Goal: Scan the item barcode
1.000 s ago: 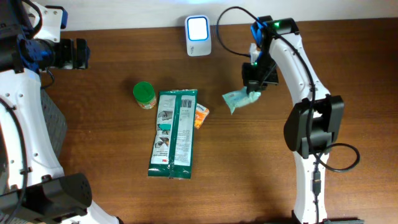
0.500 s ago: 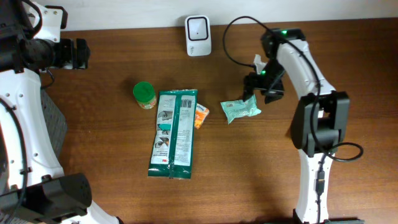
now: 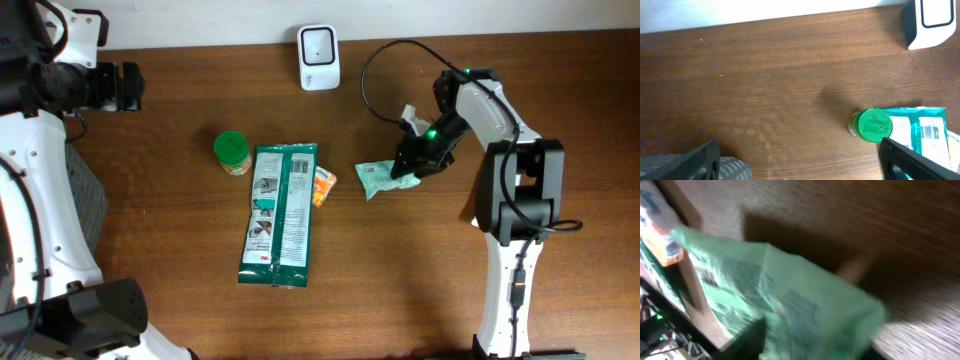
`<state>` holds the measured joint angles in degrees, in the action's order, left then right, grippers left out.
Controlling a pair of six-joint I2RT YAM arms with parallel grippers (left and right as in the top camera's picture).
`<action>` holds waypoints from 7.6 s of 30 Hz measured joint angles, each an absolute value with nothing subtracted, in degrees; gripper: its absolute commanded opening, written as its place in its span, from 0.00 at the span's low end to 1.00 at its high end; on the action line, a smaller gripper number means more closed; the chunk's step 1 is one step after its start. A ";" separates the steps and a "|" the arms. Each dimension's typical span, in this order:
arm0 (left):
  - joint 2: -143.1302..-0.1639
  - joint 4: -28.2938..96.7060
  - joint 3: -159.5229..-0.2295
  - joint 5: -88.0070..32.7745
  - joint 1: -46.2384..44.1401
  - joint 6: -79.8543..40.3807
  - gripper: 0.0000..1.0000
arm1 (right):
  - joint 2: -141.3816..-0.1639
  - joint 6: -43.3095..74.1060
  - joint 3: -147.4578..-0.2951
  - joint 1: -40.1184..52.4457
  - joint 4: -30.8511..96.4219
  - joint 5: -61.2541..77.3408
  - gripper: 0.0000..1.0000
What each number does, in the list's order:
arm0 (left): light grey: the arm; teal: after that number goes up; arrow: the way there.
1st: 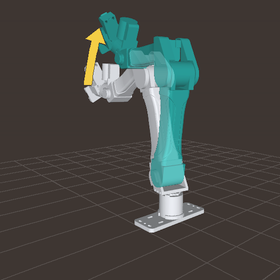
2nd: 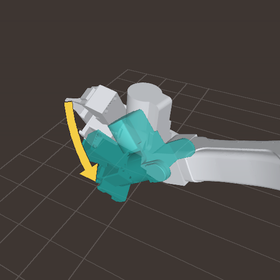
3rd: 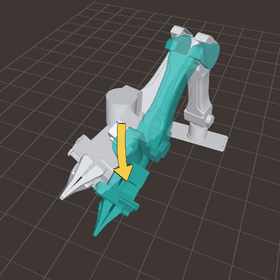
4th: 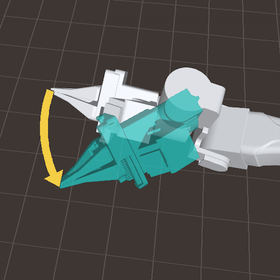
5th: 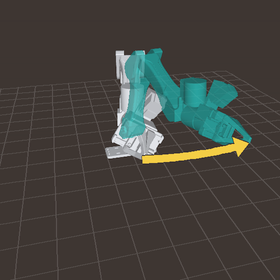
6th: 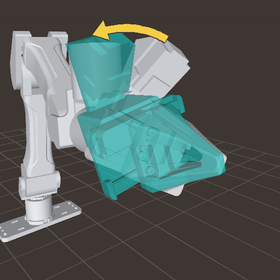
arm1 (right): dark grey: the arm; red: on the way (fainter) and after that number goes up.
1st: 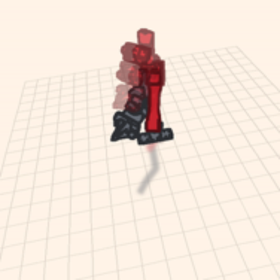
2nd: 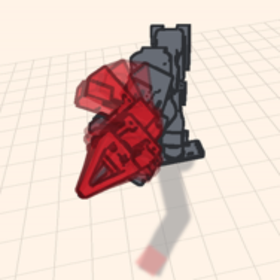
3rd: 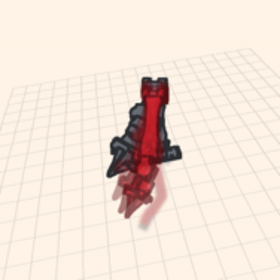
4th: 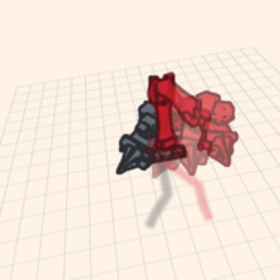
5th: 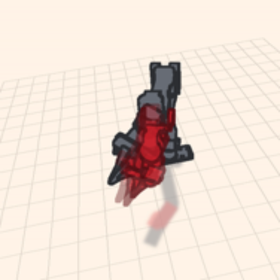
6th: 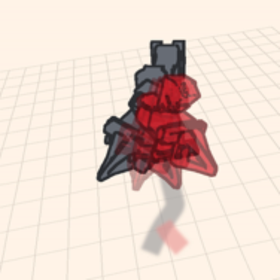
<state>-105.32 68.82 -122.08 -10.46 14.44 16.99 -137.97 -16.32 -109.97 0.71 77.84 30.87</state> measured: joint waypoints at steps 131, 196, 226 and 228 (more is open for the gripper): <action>-105.32 68.82 -122.08 -10.46 14.44 16.99 0.99 | -107.53 -6.39 -109.67 3.66 66.02 19.97 0.04; -105.32 68.79 -122.08 -10.46 14.44 16.99 0.99 | -129.99 15.62 -97.89 23.14 47.83 26.09 0.31; -105.34 68.79 -122.08 -10.46 14.44 16.99 0.99 | -124.81 12.25 -102.04 9.17 73.89 16.80 0.39; -105.34 68.79 -122.08 -10.46 14.44 16.99 0.99 | -124.81 11.94 -104.64 8.78 76.77 15.18 0.39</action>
